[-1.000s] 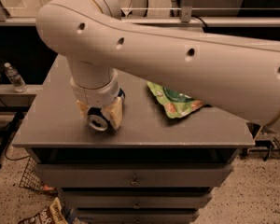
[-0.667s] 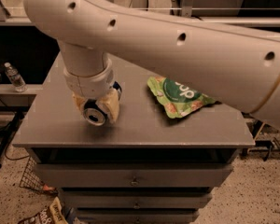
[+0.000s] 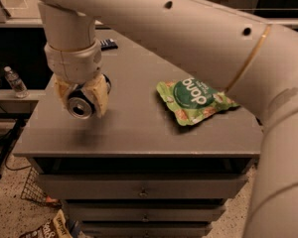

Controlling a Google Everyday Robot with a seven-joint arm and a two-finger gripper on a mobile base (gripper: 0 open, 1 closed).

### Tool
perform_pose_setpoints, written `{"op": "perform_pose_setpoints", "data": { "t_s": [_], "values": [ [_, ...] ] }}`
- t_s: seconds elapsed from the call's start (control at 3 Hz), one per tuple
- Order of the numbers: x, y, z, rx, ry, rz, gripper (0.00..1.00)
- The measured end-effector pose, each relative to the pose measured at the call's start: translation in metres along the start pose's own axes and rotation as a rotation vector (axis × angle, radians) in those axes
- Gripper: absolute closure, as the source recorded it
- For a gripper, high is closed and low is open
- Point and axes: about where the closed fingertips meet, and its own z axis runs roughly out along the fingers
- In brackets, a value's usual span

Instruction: Place pepsi can upright

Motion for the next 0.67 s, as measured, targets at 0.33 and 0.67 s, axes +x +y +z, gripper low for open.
{"op": "perform_pose_setpoints", "data": {
  "t_s": [0.33, 0.67],
  "values": [
    [0.000, 0.005, 0.032, -0.029, -0.167, 0.165, 1.00],
    [0.018, 0.009, 0.055, -0.011, -0.258, 0.319, 1.00]
  ]
}}
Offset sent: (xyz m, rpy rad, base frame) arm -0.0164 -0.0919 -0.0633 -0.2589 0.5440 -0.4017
